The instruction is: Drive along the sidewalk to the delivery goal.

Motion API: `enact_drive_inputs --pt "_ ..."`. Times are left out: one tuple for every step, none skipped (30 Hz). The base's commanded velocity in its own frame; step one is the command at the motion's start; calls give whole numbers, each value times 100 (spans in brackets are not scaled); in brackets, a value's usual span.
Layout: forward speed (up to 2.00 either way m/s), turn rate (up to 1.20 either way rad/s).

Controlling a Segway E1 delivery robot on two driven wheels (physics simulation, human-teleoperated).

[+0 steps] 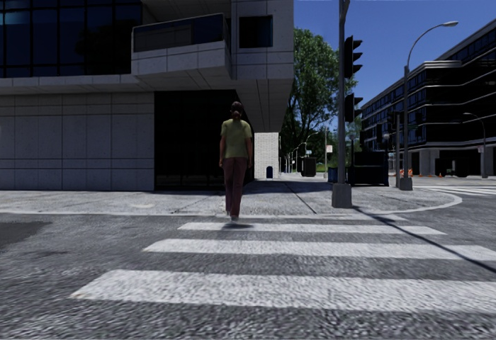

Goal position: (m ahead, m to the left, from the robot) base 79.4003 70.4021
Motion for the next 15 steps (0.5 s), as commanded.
enact_drive_inputs --pt "123 0" --pt "123 0" --pt "124 0" --pt "124 0" --pt "124 0" --pt "124 0" --pt "124 0" --pt "124 0" --pt "124 0" --pt "124 0" --pt "124 0" --pt "124 0" --pt "124 0" --pt "124 0" --pt "124 0"
